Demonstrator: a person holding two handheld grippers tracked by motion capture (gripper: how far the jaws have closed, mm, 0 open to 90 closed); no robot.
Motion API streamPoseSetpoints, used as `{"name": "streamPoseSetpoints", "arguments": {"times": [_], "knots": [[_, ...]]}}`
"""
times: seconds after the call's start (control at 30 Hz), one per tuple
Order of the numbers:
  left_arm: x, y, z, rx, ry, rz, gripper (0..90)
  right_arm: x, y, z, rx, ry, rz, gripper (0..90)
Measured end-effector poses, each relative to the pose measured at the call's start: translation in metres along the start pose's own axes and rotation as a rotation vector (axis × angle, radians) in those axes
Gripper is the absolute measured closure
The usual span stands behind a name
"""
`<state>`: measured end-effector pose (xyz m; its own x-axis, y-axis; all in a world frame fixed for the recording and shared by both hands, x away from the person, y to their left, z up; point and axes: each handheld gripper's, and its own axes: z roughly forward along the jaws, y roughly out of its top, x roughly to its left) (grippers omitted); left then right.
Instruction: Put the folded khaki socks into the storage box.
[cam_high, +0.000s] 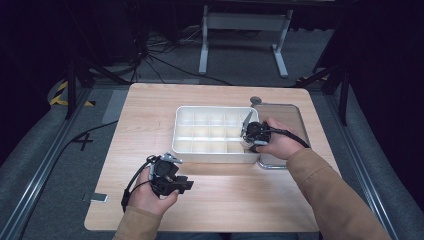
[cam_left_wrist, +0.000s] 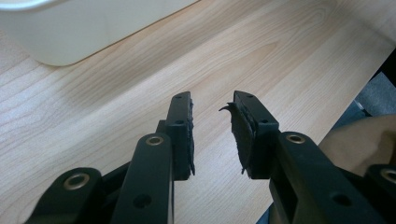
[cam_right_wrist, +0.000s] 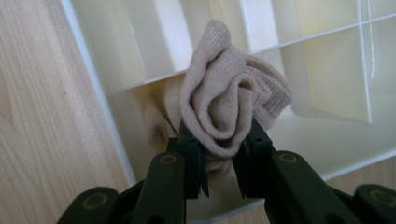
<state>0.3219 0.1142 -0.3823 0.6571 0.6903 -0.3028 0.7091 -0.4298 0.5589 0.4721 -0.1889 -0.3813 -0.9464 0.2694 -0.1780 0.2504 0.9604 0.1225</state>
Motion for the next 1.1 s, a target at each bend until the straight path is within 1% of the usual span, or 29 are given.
{"name": "streamPoseSetpoints", "arguments": {"times": [0.03,0.1,0.17,0.33,0.37,0.4,0.43,0.47,0.53,0.67,0.77,0.83,0.87,0.93,0.97,1.07,1.1], "knots": [[0.000,0.000,0.000,0.000,0.000,0.000,68.9,-0.001,-0.001,0.002,0.004,0.001,-0.006,74.8],[-0.001,0.000,0.001,0.004,0.002,0.000,68.9,-0.001,-0.001,0.005,0.006,0.002,0.000,74.8],[-0.001,0.000,0.001,0.005,-0.002,-0.001,68.9,-0.001,-0.002,0.009,0.010,0.009,0.018,74.9],[-0.001,0.000,0.002,0.008,-0.001,0.002,68.8,-0.003,-0.002,0.017,0.022,0.024,0.036,74.9],[-0.001,0.000,0.002,0.008,0.000,0.001,68.8,-0.004,-0.001,0.019,0.027,0.021,0.035,74.9],[-0.001,0.000,0.002,0.007,-0.002,-0.002,68.8,-0.004,-0.001,0.020,0.027,0.021,0.042,74.9],[0.000,0.000,0.002,0.008,-0.003,-0.002,68.8,-0.005,-0.001,0.021,0.030,0.031,0.053,74.7],[0.000,0.000,0.002,0.008,-0.003,-0.002,68.8,-0.005,-0.001,0.021,0.030,0.031,0.053,74.7],[0.001,0.000,0.003,0.012,-0.002,0.000,68.8,-0.007,-0.002,0.021,0.021,0.050,0.070,74.8],[0.001,0.000,0.003,0.014,-0.005,0.003,68.6,-0.007,-0.002,0.021,0.027,0.044,0.072,73.4],[0.001,0.000,0.002,0.012,-0.004,-0.004,68.5,-0.006,-0.002,0.017,0.023,0.042,0.079,70.2],[0.001,0.000,0.002,0.009,-0.004,-0.002,68.0,-0.004,-0.002,0.010,0.015,0.046,0.105,64.0],[0.001,0.001,0.002,0.009,-0.004,-0.001,67.6,-0.005,-0.003,0.006,0.004,0.047,0.121,62.3],[0.001,0.001,0.002,0.005,-0.005,-0.002,67.6,-0.004,-0.003,-0.003,-0.006,0.029,0.125,61.0],[0.000,0.001,0.002,0.005,-0.004,-0.002,67.6,-0.004,-0.003,-0.007,-0.008,0.028,0.126,59.9],[0.001,0.001,0.002,0.012,0.001,-0.008,68.5,-0.004,-0.002,-0.020,-0.049,0.033,0.129,53.2],[0.001,0.001,0.002,0.013,0.000,-0.005,68.5,-0.003,-0.001,-0.023,-0.054,0.032,0.129,53.0]]}}
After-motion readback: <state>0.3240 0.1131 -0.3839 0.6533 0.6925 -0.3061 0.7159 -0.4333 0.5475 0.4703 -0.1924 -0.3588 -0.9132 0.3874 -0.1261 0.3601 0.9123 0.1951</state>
